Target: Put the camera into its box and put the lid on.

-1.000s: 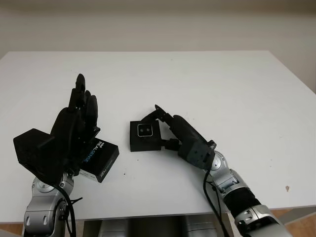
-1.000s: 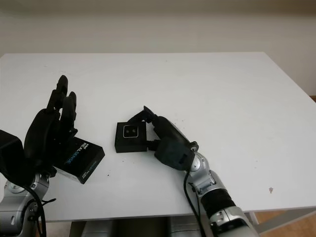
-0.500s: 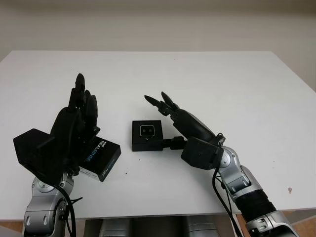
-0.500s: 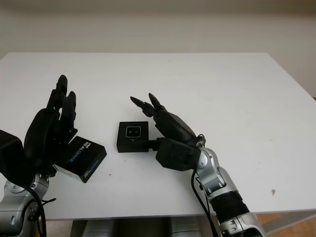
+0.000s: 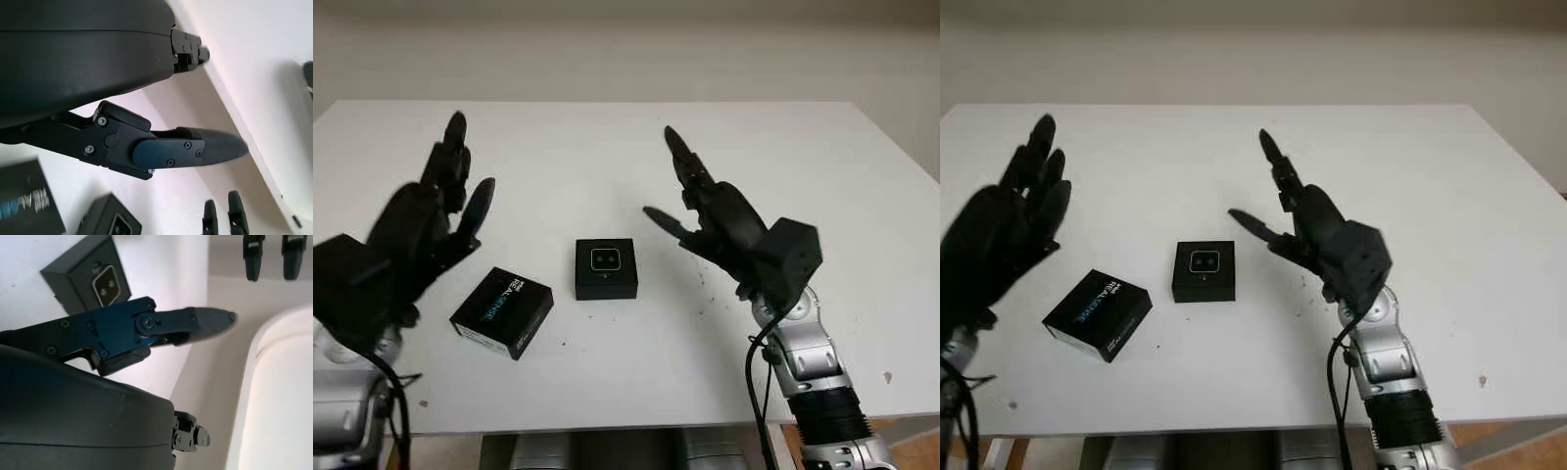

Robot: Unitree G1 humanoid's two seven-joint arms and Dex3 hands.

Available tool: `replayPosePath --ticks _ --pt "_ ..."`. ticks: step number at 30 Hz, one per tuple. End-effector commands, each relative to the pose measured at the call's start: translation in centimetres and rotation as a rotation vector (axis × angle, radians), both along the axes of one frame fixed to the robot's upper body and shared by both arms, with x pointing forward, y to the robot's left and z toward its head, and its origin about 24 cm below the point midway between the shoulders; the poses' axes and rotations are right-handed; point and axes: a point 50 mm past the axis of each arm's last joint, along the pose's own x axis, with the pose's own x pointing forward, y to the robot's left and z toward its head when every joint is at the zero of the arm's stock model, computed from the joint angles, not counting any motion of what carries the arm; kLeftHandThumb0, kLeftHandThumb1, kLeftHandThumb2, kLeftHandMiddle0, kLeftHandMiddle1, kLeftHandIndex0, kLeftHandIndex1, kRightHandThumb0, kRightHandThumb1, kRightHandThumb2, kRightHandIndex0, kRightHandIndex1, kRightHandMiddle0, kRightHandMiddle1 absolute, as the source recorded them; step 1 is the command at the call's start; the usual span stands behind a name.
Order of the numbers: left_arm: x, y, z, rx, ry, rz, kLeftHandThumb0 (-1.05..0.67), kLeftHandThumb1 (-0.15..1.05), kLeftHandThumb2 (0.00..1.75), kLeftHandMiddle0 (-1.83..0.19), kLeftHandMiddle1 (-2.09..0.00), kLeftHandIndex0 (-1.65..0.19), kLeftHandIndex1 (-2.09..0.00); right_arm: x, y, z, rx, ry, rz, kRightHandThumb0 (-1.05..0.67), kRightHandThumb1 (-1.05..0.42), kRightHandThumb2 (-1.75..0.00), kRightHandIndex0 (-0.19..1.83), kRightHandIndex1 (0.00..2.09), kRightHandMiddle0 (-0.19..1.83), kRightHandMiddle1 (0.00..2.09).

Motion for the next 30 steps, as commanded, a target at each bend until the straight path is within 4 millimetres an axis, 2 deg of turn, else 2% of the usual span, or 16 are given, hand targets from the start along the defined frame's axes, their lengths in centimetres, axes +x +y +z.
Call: replayPosePath --ticks 1,3,5,8,13,16,19,23,30 --pt "0.2 0.5 1.3 0.041 -0.027 0.016 -0.66 1.04 0.14 -0.45 -0.23 -0.36 -0.3 0.4 -0.3 1.6 0.057 -0.016 -0.001 -0.66 -1.05 -0.44 -0.17 0.04 -0.16 0.05" --pt "0.2 0.9 2.0 0.104 -0.025 0.031 -0.63 1.03 0.09 -0.53 -0.24 -0.4 -0.32 0.5 -0.8 1.9 0.08 0.003 -0.015 -0.67 -1.05 -0.45 -0.17 0.04 -0.17 0.04" --pt "0.2 1.3 2.6 0.258 -0.022 0.041 -0.58 0.99 0.05 -0.55 -0.23 -0.38 -0.31 0.6 -1.1 2.1 0.084 0.019 -0.032 -0.67 -1.05 -0.46 -0.16 0.05 -0.16 0.05" --pt "0.4 1.4 3.7 0.567 0.014 -0.011 -0.65 0.93 0.04 -0.42 -0.12 -0.29 -0.22 0.8 -1.7 2.3 0.073 0.032 -0.043 -0.64 -1.05 -0.46 -0.16 0.05 -0.16 0.05" --pt "0.7 0.6 5.1 0.911 0.175 -0.143 -0.74 0.87 0.04 -0.08 -0.02 -0.1 -0.07 1.0 -2.7 2.7 0.083 0.032 -0.049 -0.61 -1.05 -0.48 -0.17 0.04 -0.15 0.06" --pt "1.1 0.0 4.8 0.983 0.229 -0.22 -0.75 0.83 0.03 -0.02 -0.01 -0.05 -0.04 1.1 -3.0 3.0 0.092 0.042 -0.053 -0.59 -1.05 -0.58 -0.19 0.02 -0.18 0.03" --pt "1.1 -0.5 4.3 1.066 0.274 -0.27 -0.74 0.8 0.03 0.02 -0.02 -0.02 -0.03 1.2 -3.1 3.1 0.085 0.034 -0.069 -0.65 -1.05 -0.65 -0.19 0.0 -0.19 0.0" --pt "1.1 -1.0 3.3 1.142 0.344 -0.313 -0.75 0.8 0.05 0.07 -0.03 0.06 -0.01 1.0 -2.7 3.1 0.065 0.018 -0.079 -0.79 -1.05 -0.68 -0.19 0.0 -0.19 0.0" --pt "0.7 -1.3 1.6 1.183 0.396 -0.36 -0.74 0.79 0.05 0.12 -0.04 0.12 -0.02 1.0 -2.5 2.8 0.076 0.026 -0.095 -0.8 -1.05 -0.68 -0.19 0.0 -0.19 0.0"
